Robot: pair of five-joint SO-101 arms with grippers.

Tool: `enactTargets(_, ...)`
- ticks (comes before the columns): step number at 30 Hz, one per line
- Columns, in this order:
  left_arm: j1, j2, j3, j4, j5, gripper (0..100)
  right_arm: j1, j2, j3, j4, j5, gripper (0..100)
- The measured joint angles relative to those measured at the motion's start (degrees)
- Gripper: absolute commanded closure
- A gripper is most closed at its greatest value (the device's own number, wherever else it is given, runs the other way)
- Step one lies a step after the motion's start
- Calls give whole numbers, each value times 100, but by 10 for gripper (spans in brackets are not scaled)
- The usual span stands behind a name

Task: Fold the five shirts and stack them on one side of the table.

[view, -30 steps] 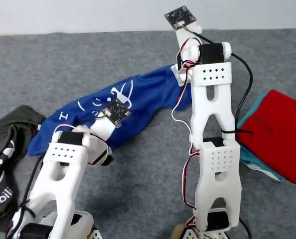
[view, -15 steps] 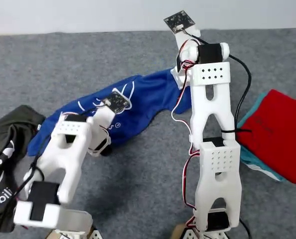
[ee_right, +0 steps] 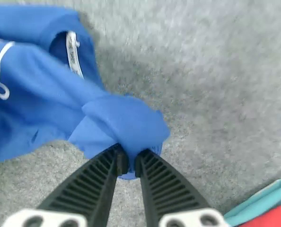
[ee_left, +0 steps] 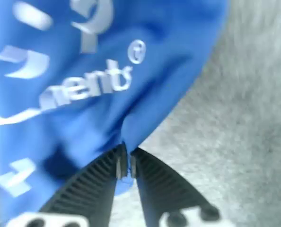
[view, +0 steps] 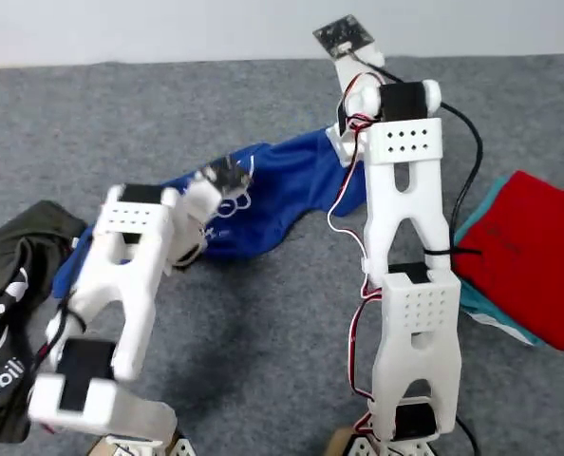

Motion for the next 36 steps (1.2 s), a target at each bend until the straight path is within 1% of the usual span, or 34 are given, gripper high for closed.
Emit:
enactTargets(4, -132, -818, -765, 448, 360, 996, 0, -571, 0, 0, 0, 988)
enactTargets(9, -571, -1407, -1732, 580, 809, 995, 0, -1371, 0, 0, 0, 988)
enactTargets(19, -1459, -1609, -3358, 607, 1310, 995, 9, -2690, 0, 0, 0, 988)
enactTargets(23, -1697, -1609, -3947, 607, 1345, 995, 132, -3138, 0, 0, 0, 988)
enactTargets(31, -1741, -1609, -5222, 1266, 1354, 995, 167, -3965, 0, 0, 0, 988)
enactTargets(36, -1741, -1635, -5908, 1292, 1354, 995, 167, -4360, 0, -35, 0, 988)
